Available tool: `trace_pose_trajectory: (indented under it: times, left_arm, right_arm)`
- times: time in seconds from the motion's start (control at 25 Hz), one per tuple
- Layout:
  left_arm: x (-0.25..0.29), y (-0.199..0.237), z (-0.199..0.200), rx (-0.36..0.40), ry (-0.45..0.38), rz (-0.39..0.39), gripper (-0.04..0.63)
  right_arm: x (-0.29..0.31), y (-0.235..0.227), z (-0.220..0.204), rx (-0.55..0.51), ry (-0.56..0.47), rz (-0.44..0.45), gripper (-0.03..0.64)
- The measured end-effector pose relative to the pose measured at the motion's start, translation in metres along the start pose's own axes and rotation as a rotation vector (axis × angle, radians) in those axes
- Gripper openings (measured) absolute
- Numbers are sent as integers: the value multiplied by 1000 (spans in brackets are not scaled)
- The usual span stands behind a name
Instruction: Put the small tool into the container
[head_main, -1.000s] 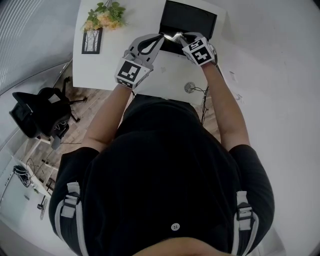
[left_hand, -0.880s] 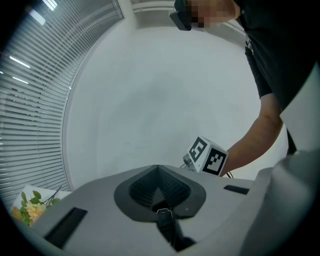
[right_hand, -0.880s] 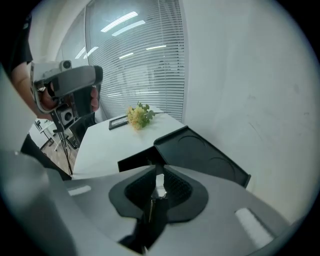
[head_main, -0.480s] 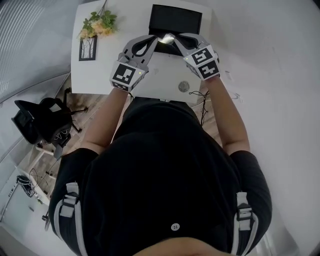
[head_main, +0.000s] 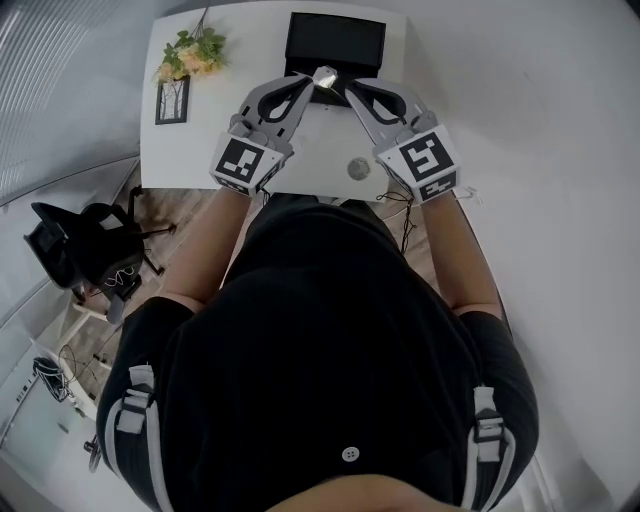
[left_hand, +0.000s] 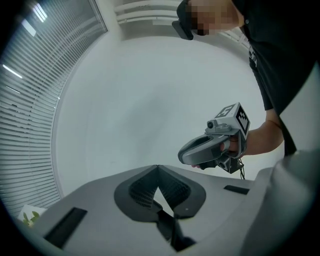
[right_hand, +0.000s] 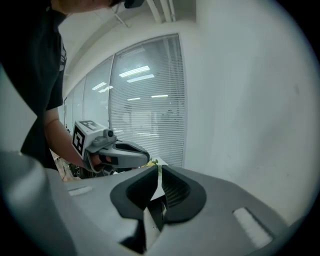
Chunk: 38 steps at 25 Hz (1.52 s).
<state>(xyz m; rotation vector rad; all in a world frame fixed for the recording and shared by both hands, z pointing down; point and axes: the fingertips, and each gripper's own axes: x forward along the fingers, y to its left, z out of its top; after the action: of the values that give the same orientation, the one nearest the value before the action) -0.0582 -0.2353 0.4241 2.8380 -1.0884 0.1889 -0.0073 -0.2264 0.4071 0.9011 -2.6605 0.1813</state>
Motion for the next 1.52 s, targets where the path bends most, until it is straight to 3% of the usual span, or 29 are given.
trace_pose_trajectory:
  times: [0.2, 0.44, 1.52]
  left_arm:
    - [-4, -22, 14, 12, -22, -26, 8]
    - [-6, -34, 18, 15, -29, -34, 8]
    - [-3, -23, 26, 16, -28, -8, 8]
  right_arm:
    - [-22, 12, 14, -10, -135, -15, 12]
    - [-32, 11, 8, 9, -207, -54, 12]
    - [-34, -5, 11, 31, -240, -97, 11]
